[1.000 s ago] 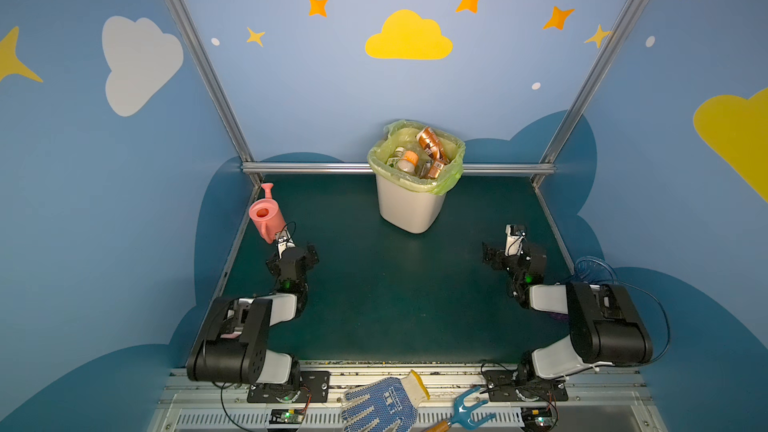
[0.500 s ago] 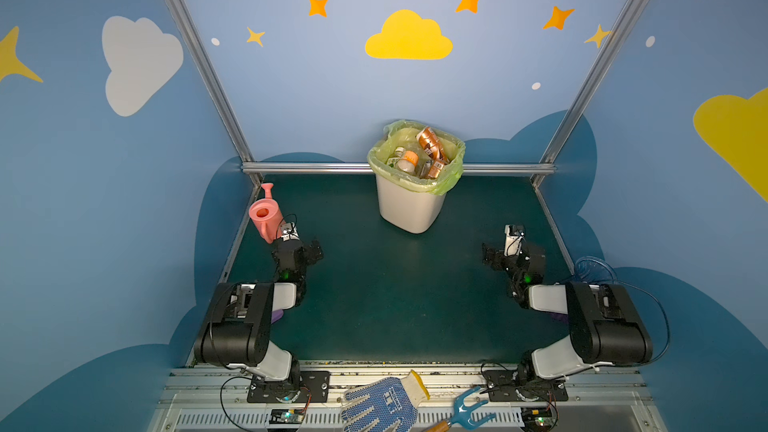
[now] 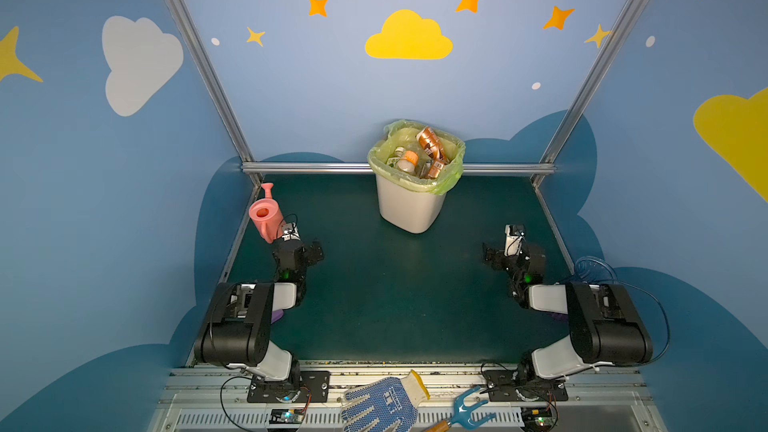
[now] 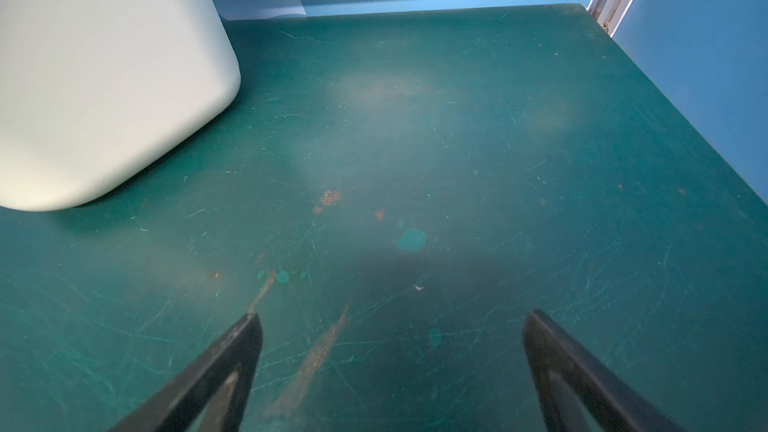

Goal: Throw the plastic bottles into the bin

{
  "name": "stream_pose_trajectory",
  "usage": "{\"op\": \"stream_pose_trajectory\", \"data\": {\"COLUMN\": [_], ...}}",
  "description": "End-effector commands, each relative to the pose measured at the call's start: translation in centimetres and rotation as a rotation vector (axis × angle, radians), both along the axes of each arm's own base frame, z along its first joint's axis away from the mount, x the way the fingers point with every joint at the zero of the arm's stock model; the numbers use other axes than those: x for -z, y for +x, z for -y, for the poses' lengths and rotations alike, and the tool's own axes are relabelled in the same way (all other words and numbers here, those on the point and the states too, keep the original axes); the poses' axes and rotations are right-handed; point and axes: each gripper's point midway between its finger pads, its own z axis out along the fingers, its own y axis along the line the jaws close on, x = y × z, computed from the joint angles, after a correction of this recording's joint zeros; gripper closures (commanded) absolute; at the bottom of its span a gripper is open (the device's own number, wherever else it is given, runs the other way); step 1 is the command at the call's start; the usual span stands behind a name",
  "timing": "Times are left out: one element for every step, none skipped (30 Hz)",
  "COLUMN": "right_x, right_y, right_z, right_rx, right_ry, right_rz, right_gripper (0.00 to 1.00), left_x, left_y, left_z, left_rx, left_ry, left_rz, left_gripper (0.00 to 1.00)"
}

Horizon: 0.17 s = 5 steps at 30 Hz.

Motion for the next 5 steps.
{"op": "stream_pose_trajectory", "data": {"right_x": [-1.01, -1.03, -1.01, -1.09, -1.05], "right_y": [0.57, 0.56, 0.52, 0.58, 0.55], "right_z": [-0.16, -0.16, -0.16, -0.14, -0.17], "right_rx": [-0.003, -0.003, -0.003, -0.002, -0.003], "right_ry": [-0.010, -0.010, -0.010, -0.009, -0.010], "right_rz": [0.022, 0.023, 0.023, 0.025, 0.024], "right_gripper": [0.02, 0.02, 0.02, 0.02, 0.02], "left_x": [-0.08, -0.08, -0.02, -0.02, -0.03], "left_y": [0.09, 0.07, 0.03, 0.03, 0.04], "left_z": [0.00, 0.00, 0.02, -0.01, -0.01], "left_rx": [0.006, 0.006, 0.007, 0.006, 0.006], "left_ry": [0.003, 0.003, 0.003, 0.003, 0.003], "left_rz": [-0.004, -0.004, -0.006, -0.006, -0.005], "left_gripper": [0.00, 0.00, 0.00, 0.00, 0.00]}}
